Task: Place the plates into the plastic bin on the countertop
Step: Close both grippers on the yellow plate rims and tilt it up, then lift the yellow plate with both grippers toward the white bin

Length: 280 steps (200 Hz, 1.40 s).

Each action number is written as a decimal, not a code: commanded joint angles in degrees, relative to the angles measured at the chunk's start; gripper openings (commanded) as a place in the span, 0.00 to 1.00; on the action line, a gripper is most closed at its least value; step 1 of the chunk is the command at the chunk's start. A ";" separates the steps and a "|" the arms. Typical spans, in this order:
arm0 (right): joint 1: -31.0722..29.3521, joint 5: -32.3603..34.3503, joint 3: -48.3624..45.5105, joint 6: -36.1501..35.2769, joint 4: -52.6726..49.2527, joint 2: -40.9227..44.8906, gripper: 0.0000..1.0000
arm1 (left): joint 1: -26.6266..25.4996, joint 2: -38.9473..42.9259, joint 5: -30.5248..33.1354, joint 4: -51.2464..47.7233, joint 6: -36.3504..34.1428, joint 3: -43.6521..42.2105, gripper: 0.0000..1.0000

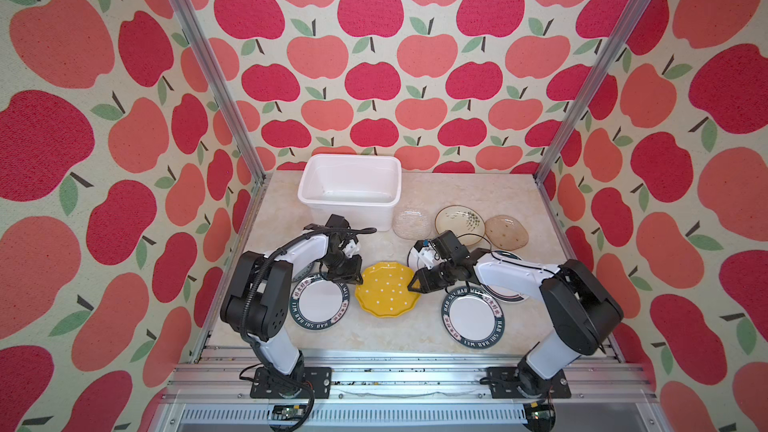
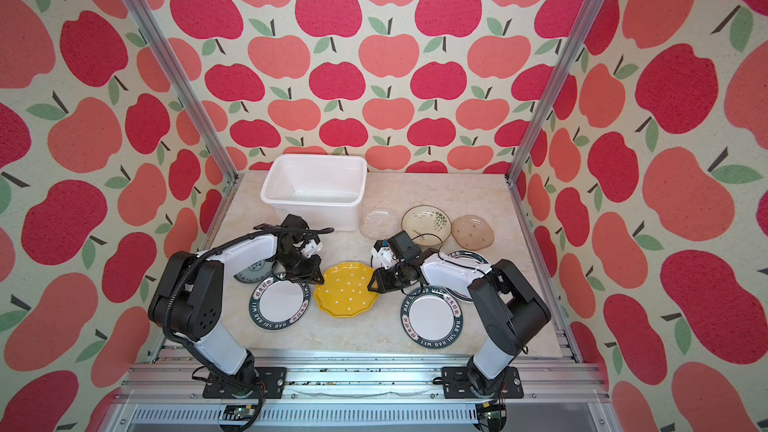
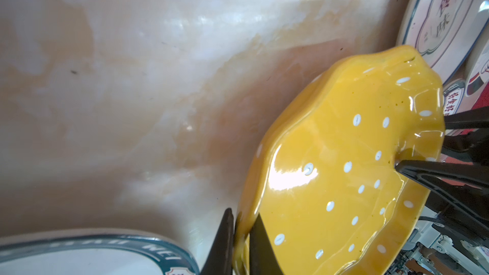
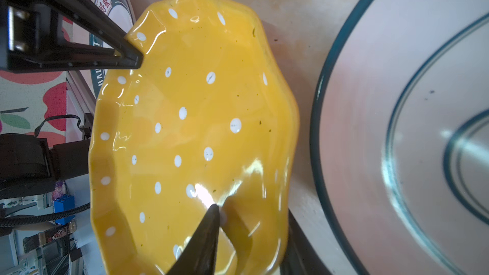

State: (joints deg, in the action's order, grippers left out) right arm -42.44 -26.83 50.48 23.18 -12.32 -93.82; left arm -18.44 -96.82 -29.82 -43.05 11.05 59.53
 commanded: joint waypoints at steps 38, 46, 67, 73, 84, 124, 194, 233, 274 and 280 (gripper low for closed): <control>-2.13 -9.22 6.42 -1.04 5.18 -0.19 0.24 | -1.43 2.77 -3.33 4.33 4.18 -0.28 0.00; -2.13 -9.21 6.76 -1.20 4.75 -0.22 0.22 | -1.43 2.77 -3.34 4.50 4.32 -0.37 0.00; -2.14 -9.03 7.27 -1.55 4.15 -0.26 0.18 | -1.38 2.78 -3.31 4.80 4.33 -0.29 0.00; -2.13 -9.03 7.47 -1.69 3.85 -0.31 0.17 | -1.43 2.73 -3.32 4.87 4.42 -0.22 0.00; -2.13 -8.86 7.82 -1.99 3.32 -0.28 0.16 | -1.43 2.76 -3.29 4.98 4.46 -0.29 0.00; -1.95 -8.15 9.34 -2.56 1.16 -0.35 0.01 | -1.34 3.13 -2.79 5.65 4.60 -0.34 0.13; -0.68 -6.44 10.70 -2.37 -1.54 0.82 0.00 | -0.13 5.90 -2.35 8.48 5.30 -1.79 0.56; 0.91 -5.74 11.81 -1.18 -3.58 1.98 0.00 | 0.72 10.07 -1.03 9.15 5.38 -1.12 0.67; 2.56 -5.25 13.23 0.22 -5.00 2.26 0.00 | 2.78 13.17 0.09 10.97 7.10 -1.17 0.71; 2.74 -5.32 13.64 0.34 -5.49 1.86 0.00 | 2.81 12.97 0.19 10.93 7.16 -1.09 0.71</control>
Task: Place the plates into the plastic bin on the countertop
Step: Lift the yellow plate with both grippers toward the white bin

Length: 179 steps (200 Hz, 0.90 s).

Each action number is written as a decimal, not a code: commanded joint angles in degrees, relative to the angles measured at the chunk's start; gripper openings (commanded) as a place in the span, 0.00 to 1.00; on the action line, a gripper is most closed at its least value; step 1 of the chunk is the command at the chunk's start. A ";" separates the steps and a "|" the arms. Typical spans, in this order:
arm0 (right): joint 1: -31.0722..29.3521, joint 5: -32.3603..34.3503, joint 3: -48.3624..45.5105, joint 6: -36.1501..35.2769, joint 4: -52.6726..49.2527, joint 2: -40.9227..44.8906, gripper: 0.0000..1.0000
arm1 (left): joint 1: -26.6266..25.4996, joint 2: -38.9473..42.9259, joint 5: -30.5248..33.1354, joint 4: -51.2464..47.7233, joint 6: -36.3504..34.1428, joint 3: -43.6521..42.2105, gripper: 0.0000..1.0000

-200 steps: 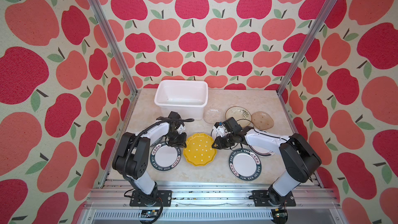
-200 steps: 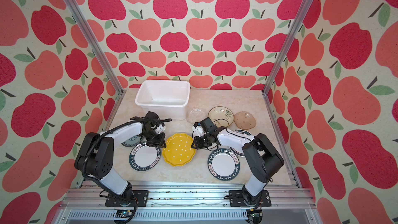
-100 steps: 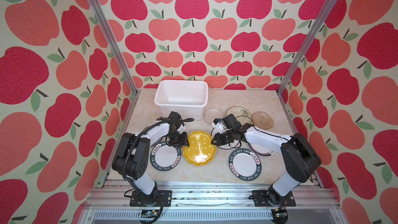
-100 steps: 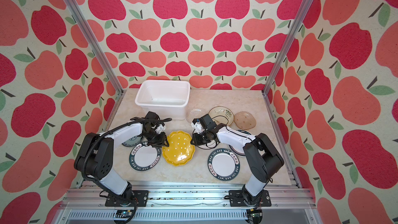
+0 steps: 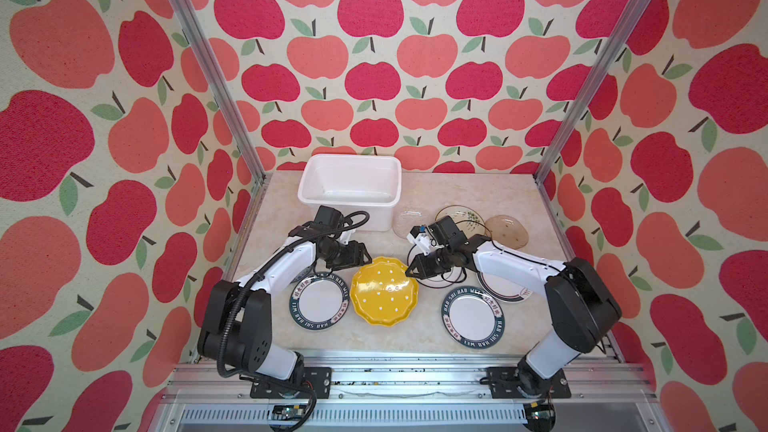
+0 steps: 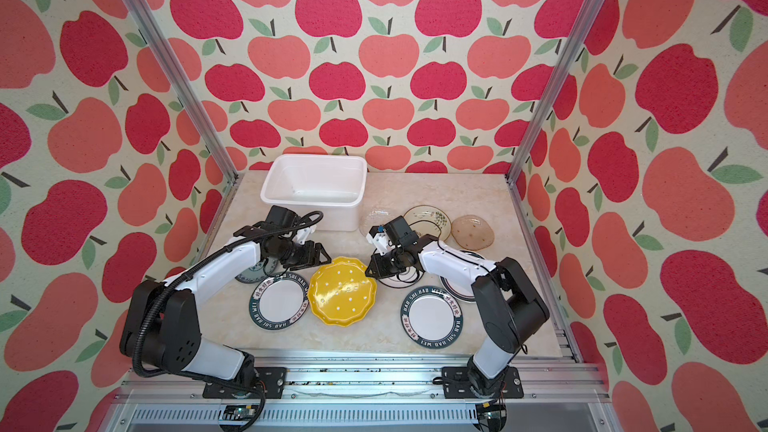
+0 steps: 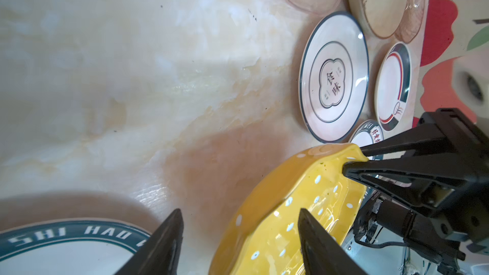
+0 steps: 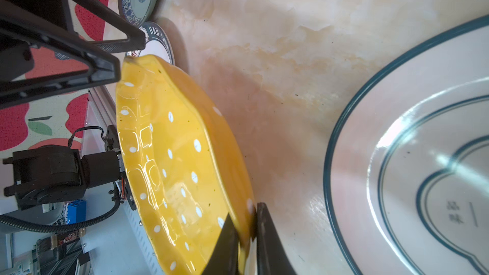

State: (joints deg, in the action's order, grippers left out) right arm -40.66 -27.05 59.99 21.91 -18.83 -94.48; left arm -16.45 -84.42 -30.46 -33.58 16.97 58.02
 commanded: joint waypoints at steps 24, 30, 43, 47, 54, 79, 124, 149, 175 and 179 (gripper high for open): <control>1.35 -5.17 5.69 2.01 -0.18 0.89 0.00 | 0.84 0.13 0.99 0.90 1.45 1.20 0.71; 1.42 -4.96 6.07 2.12 -0.32 0.69 0.00 | 0.88 0.22 0.82 0.79 1.51 1.30 0.71; 1.75 -4.70 6.41 2.52 -0.25 0.56 0.00 | 0.95 0.39 0.75 0.41 1.74 1.40 0.71; 1.91 -4.61 6.49 2.74 -0.09 0.62 0.00 | 0.98 0.54 0.66 0.28 1.87 1.40 0.71; 2.26 -4.51 6.56 3.34 0.24 0.82 0.00 | 1.03 0.61 0.37 0.08 2.01 1.39 0.71; 4.11 -5.15 6.05 7.87 3.67 1.67 0.00 | 1.15 1.24 -1.89 -0.21 2.20 1.47 0.72; 5.18 -6.86 7.10 13.88 8.49 1.39 0.00 | 1.27 1.54 -9.56 0.68 2.01 1.48 0.73; 5.18 -6.79 7.44 14.73 9.30 1.18 0.00 | 1.42 0.85 -12.89 0.81 2.35 1.44 0.71; 5.18 -6.92 7.49 14.75 9.47 1.27 0.00 | 1.49 0.30 -14.26 1.26 2.75 1.79 0.64; 5.18 -6.96 7.48 14.74 9.47 1.36 0.00 | 1.53 0.18 -14.40 1.39 2.87 1.90 0.62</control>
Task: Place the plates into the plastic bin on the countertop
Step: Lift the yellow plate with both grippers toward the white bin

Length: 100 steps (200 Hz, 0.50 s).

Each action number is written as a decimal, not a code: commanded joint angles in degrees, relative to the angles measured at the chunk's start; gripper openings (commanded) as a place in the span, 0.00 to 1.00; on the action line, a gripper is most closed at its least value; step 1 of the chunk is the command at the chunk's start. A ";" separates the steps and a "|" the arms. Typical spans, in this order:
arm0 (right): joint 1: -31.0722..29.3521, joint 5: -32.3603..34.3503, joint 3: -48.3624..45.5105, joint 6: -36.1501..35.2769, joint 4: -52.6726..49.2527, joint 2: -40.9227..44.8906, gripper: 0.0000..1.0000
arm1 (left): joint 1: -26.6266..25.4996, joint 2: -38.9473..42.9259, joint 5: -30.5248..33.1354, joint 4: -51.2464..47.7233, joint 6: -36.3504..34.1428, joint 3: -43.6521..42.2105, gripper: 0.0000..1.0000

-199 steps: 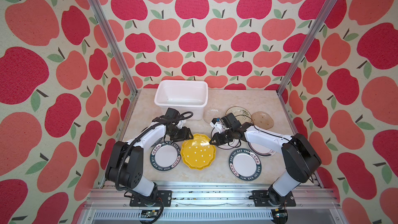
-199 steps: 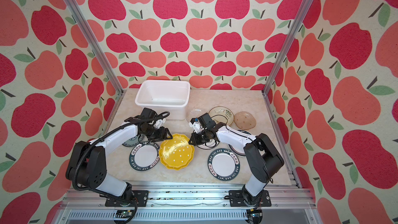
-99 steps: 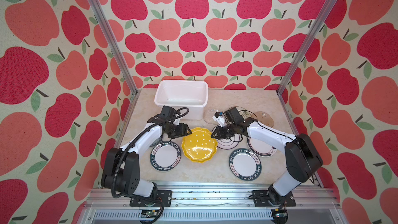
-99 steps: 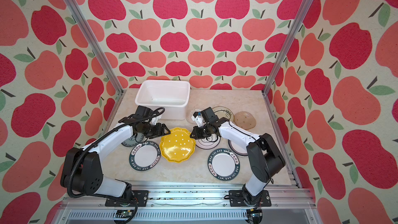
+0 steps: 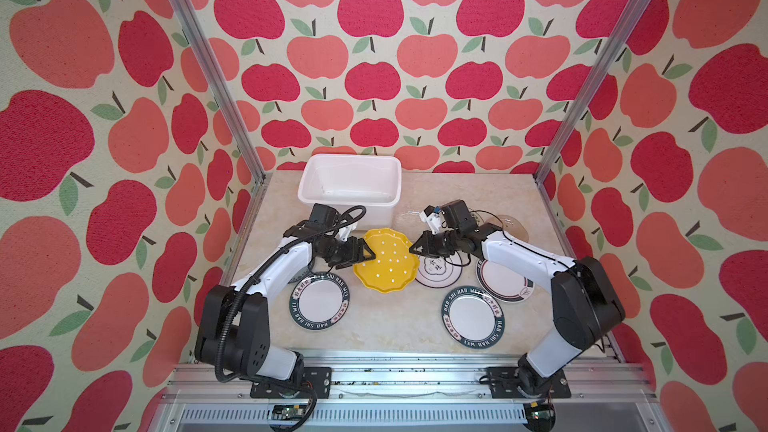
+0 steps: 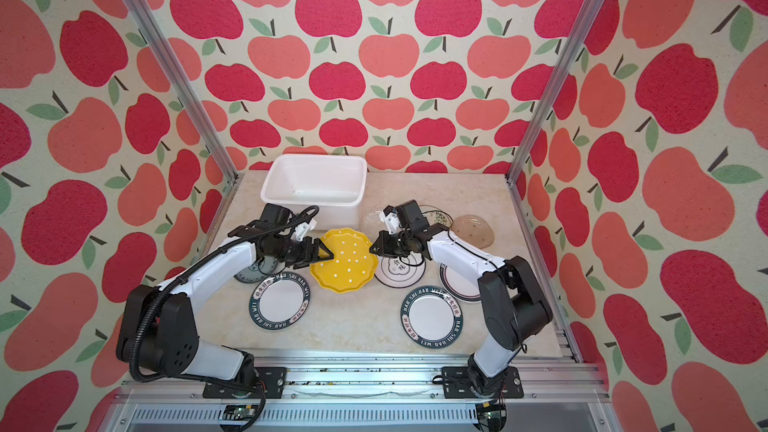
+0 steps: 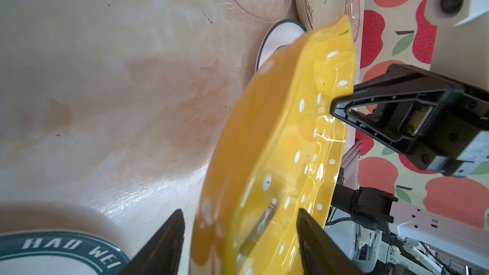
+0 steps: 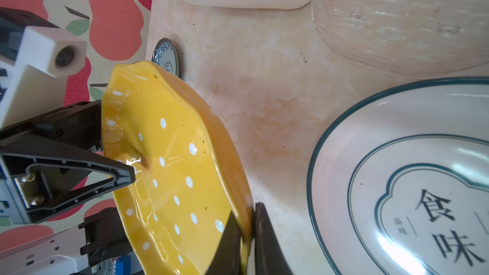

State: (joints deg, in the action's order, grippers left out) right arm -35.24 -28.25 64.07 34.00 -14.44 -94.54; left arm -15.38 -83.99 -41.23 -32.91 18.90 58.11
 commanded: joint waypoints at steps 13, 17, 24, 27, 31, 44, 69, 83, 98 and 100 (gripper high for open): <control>-0.25 -5.85 3.24 2.77 5.53 1.44 0.00 | 0.46 -0.67 -3.92 0.87 1.21 2.14 0.55; -0.26 -5.90 3.25 2.89 5.70 1.45 0.00 | 0.51 -0.86 -3.90 0.83 1.33 2.26 0.53; -0.24 -5.94 3.18 2.99 5.90 1.44 0.00 | 0.59 -1.03 -3.94 0.63 1.49 2.64 0.48; -0.26 -5.92 3.16 3.00 5.99 1.46 0.00 | 0.62 -1.22 -3.94 0.49 1.54 2.75 0.47; -0.21 -5.86 3.09 3.04 6.19 1.42 0.00 | 0.59 -1.39 -4.02 0.44 1.57 2.80 0.46; -0.25 -5.96 2.94 3.35 6.70 1.26 0.00 | 0.57 -1.50 -4.29 0.43 1.58 2.98 0.42; -0.16 -6.20 2.94 3.66 7.22 0.88 0.00 | 0.86 -1.02 -4.45 0.83 1.76 2.56 0.32; 0.03 -6.29 2.56 4.21 8.26 0.79 0.00 | 1.10 -0.69 -4.29 0.93 2.00 2.40 0.23; 0.34 -6.44 1.82 5.38 10.15 0.72 0.00 | 1.39 -0.34 -4.79 1.42 2.50 2.03 0.14; 0.39 -6.50 1.73 5.55 10.55 0.64 0.00 | 1.40 -0.31 -4.81 1.46 2.54 2.01 0.13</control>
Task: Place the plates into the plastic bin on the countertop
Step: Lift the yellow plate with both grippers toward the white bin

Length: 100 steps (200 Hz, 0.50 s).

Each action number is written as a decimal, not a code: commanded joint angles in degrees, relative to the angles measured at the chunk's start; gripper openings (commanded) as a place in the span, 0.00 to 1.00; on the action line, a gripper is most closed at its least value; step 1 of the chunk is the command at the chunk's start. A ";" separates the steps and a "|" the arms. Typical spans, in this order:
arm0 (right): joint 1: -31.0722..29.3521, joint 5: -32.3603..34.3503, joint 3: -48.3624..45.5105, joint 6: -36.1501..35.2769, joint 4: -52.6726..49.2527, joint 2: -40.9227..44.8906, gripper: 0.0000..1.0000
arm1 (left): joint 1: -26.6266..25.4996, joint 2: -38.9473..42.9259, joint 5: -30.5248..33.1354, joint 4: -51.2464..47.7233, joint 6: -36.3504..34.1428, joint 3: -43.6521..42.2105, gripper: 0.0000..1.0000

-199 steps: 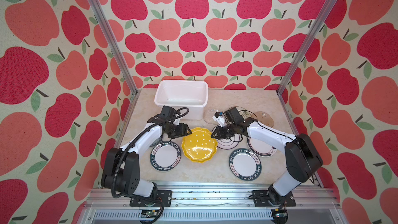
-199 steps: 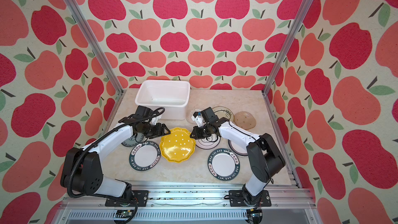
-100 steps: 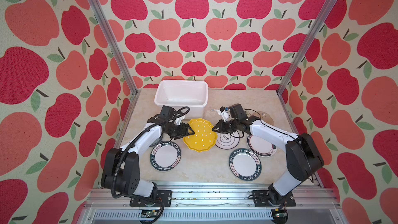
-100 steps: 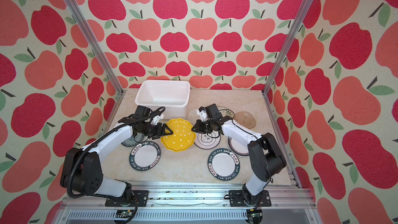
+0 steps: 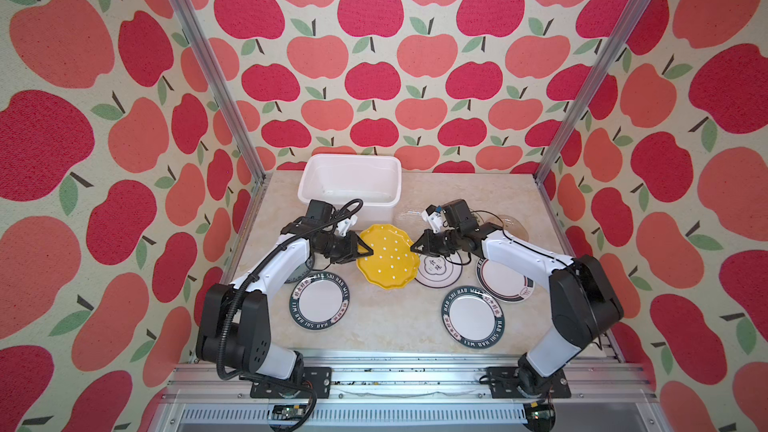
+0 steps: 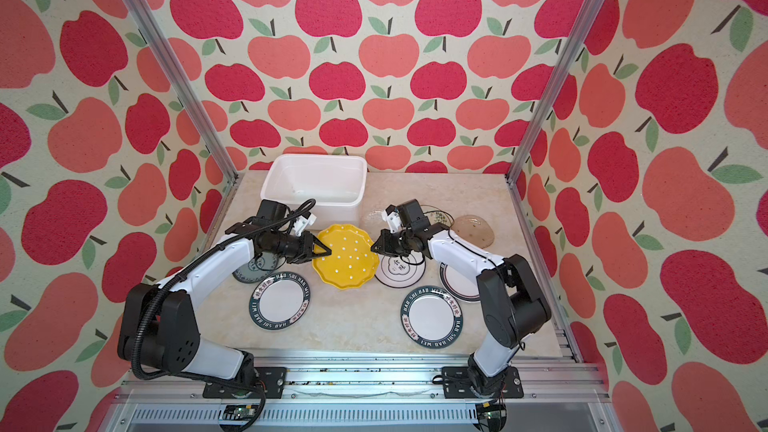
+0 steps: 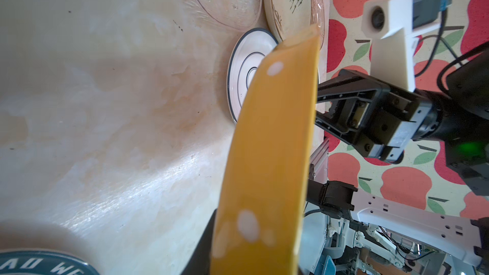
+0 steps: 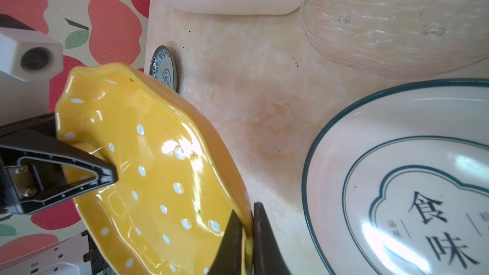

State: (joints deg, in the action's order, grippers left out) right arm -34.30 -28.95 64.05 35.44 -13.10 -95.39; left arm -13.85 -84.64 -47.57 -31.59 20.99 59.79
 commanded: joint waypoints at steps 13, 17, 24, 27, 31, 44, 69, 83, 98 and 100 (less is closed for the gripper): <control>-0.24 -6.01 1.17 5.12 10.98 1.37 0.00 | 0.26 0.18 1.02 0.12 0.65 0.44 0.10; -0.14 -6.11 1.01 5.41 11.53 1.36 0.00 | 0.35 0.07 0.95 -0.02 0.71 0.58 0.08; 0.01 -6.34 0.82 5.90 12.45 1.35 0.00 | 0.55 -0.14 0.54 -0.16 0.75 0.77 0.04; 0.04 -6.42 0.69 6.21 12.82 1.21 0.00 | 0.65 -0.25 0.39 -0.25 0.86 0.84 0.03; 0.12 -6.59 0.56 6.53 13.27 1.22 0.01 | 0.74 -0.33 0.23 -0.37 0.89 1.05 0.00; 0.51 -7.26 -0.07 7.70 15.29 1.09 0.14 | 0.97 -0.36 -0.29 -0.21 1.11 1.52 0.00; 1.80 -8.61 -2.79 10.68 20.99 1.85 0.42 | 1.37 0.55 -0.55 -0.34 1.67 2.89 0.00; 2.29 -8.81 -4.23 11.40 23.60 2.70 0.53 | 1.62 1.10 -0.75 -0.85 1.76 4.02 0.00; 2.73 -10.29 -4.88 11.54 25.21 3.16 0.62 | 1.63 1.07 -1.47 -1.82 1.74 5.72 0.00; 2.75 -10.59 -4.90 11.61 25.34 3.14 0.62 | 1.63 1.13 -1.65 -1.92 1.70 6.00 0.00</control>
State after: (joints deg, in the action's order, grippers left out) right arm -32.18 -34.72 60.23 44.51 3.70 -94.94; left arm -12.34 -84.71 -46.13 -32.38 22.24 61.30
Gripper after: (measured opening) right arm 0.583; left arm 0.240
